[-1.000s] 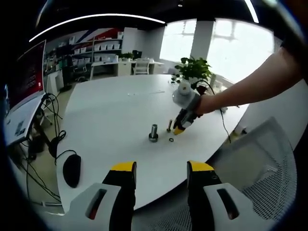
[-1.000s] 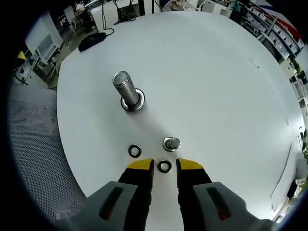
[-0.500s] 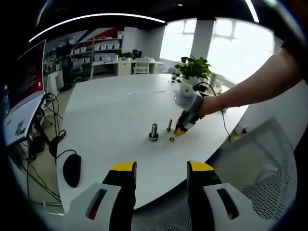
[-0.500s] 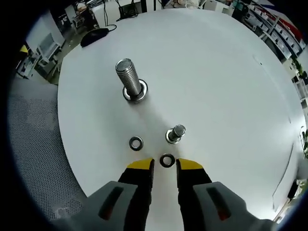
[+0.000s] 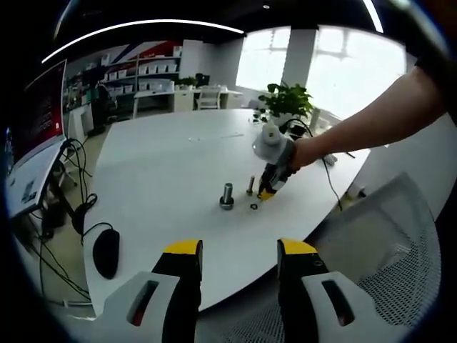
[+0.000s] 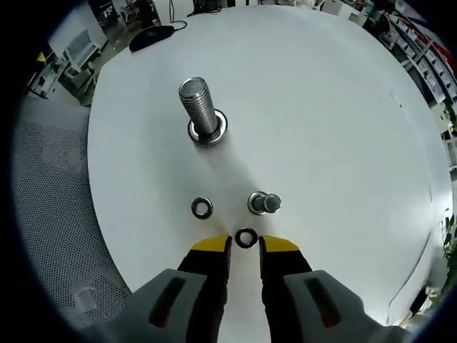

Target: Place the washer onto the threaded stud by aligning its center hole with the stud, sliding it down to the base, and recovering from edge contact or off-axis alignment until the washer reaches the visible bottom stop.

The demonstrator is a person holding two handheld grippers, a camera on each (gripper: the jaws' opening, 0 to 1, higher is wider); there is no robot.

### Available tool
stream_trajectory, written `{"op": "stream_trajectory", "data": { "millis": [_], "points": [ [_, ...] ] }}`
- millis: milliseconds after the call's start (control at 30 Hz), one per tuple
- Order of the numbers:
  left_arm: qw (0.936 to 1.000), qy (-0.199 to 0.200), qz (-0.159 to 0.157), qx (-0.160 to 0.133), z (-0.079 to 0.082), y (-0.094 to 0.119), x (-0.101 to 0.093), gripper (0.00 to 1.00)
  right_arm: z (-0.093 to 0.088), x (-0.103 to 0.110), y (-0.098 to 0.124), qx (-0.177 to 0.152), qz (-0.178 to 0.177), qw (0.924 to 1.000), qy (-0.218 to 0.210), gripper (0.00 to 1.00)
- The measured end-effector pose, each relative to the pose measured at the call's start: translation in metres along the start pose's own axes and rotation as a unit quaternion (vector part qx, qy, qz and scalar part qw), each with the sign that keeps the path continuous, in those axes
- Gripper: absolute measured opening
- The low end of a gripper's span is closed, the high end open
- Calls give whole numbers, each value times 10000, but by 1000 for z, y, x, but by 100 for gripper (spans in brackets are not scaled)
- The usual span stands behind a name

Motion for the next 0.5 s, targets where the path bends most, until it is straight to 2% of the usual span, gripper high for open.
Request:
{"op": "stream_trajectory", "data": {
  "millis": [67,400,500],
  "points": [
    [10000,3,-3,-3,0,0,0,40,3,1,1,99,-31,9995,310,16],
    [10000,13,-18,-20,1,0,-2,40,-1,-2,0,95,20,10000,19,14],
    [10000,14,-17,-18,1,0,-1,40,-3,-5,-2,87,57,9998,-188,14]
  ]
}}
Point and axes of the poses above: the point that each gripper's makers call its tool centre point, and the gripper's own axes: y roughly backward along the fingers, x roughly to its left, z roughly out of its top, the point moved 9 cm from there along y, roughly backward along the fingers, and after that the axes turned 4 degrees about y, right-handed, at the moved point
